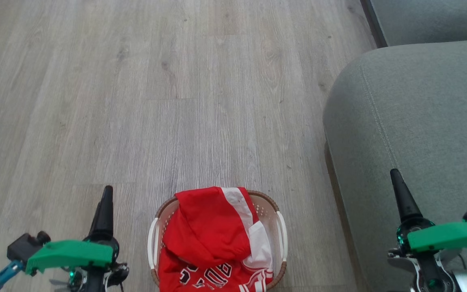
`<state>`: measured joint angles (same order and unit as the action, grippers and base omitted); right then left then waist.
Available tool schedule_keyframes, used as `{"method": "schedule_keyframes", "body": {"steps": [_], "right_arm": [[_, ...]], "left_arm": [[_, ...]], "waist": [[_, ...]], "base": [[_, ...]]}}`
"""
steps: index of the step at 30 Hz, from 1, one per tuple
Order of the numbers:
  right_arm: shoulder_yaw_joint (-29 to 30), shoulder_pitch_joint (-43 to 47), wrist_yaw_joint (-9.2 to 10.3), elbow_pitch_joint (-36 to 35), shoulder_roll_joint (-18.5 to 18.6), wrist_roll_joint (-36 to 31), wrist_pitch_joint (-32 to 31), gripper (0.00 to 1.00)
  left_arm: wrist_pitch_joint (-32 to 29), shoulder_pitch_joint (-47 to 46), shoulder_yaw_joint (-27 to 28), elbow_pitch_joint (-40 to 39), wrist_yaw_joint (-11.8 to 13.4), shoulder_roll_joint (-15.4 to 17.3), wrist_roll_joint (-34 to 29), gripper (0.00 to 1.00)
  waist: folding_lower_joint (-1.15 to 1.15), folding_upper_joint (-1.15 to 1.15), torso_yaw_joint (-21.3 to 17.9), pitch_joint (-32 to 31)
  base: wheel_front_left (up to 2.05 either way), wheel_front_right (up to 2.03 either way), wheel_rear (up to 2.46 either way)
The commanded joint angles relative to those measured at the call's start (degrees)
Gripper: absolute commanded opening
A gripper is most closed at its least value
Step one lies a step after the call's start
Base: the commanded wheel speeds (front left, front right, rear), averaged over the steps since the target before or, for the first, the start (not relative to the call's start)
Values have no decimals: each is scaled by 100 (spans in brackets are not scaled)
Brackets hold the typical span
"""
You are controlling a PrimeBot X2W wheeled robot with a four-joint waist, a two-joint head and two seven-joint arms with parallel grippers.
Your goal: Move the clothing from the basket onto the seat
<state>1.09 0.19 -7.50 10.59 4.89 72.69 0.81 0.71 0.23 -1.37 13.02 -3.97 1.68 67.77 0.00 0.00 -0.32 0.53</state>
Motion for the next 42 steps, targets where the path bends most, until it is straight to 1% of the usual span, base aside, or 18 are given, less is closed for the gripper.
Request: {"method": "schedule_keyframes", "body": {"steps": [1, 3, 4, 10, 11, 15, 16, 27, 42], "right_arm": [[-109, -327, 0, -292, 175, -304, 88, 100], [-155, -337, 0, -325, 211, -530, 121, 100], [-155, -337, 0, -325, 211, -530, 121, 100], [-178, -352, 0, -431, 213, -1161, 223, 100], [-177, -355, 0, -463, 214, -1367, 257, 100], [-217, -355, 0, -499, 242, -1795, 324, 100], [-253, -359, 0, -498, 255, -1991, 357, 100], [-394, -404, 1, -579, 309, -2848, 543, 100], [-508, -471, 1, -626, 415, -3832, 797, 100]], "left_arm": [[107, -287, 17, -283, 69, 67, -354, 100], [141, -296, -19, -325, 127, 68, -631, 100], [141, -296, -19, -325, 127, 68, -631, 100], [242, -314, -153, -433, 286, 72, -1305, 100], [275, -318, -197, -456, 333, 73, -1517, 100], [342, -316, -272, -464, 418, 76, -1892, 100], [375, -316, -310, -443, 440, 77, -2043, 100], [560, -355, -464, -407, 611, 85, -2783, 100], [811, -430, -668, -479, 829, 95, -3787, 100]], "waist": [[0, 0, -2, 4], [0, 0, -4, 6], [0, 0, -4, 6], [0, 0, -5, 11], [0, 0, -3, 12], [0, 0, 1, 12], [0, 0, 3, 9], [0, 0, 7, 0], [0, 0, 3, -13]], "base": [[0, 0, 0], [0, 0, 0], [0, 0, 0], [0, 0, 0], [0, 0, 0], [0, 0, 0], [0, 0, 0], [0, 0, 0], [0, 0, 0]]}}
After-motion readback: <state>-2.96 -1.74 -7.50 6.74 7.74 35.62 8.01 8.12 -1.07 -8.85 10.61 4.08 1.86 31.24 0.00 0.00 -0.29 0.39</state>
